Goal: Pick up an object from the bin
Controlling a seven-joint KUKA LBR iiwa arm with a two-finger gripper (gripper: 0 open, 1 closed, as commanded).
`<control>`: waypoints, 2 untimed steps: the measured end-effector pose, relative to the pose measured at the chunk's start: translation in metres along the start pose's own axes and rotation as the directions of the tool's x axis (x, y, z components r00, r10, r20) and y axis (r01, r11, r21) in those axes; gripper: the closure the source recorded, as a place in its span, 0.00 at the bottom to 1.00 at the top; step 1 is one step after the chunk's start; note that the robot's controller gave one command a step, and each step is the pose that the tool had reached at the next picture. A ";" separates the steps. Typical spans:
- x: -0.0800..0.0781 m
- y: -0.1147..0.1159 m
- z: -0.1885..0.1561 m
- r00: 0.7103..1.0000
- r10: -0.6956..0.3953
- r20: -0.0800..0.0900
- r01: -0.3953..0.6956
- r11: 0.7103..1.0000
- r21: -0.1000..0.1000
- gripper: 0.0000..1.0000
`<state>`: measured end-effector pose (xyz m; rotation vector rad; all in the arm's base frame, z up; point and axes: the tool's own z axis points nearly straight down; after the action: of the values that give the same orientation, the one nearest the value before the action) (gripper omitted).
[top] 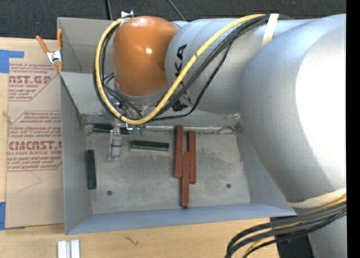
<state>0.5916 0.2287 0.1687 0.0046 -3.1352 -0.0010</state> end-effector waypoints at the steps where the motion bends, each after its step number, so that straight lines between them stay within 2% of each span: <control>1: -0.002 -0.001 -0.005 1.000 0.002 0.008 -0.002 1.000 -0.002 0.00; 2: 0.001 -0.082 0.089 0.994 -0.106 0.011 0.106 0.994 0.001 0.00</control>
Offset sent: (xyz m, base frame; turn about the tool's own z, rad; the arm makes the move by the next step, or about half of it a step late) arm -0.0019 -0.0909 -0.0987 -0.1122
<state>0.5906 0.1465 0.0795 0.1710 -3.1416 -0.0008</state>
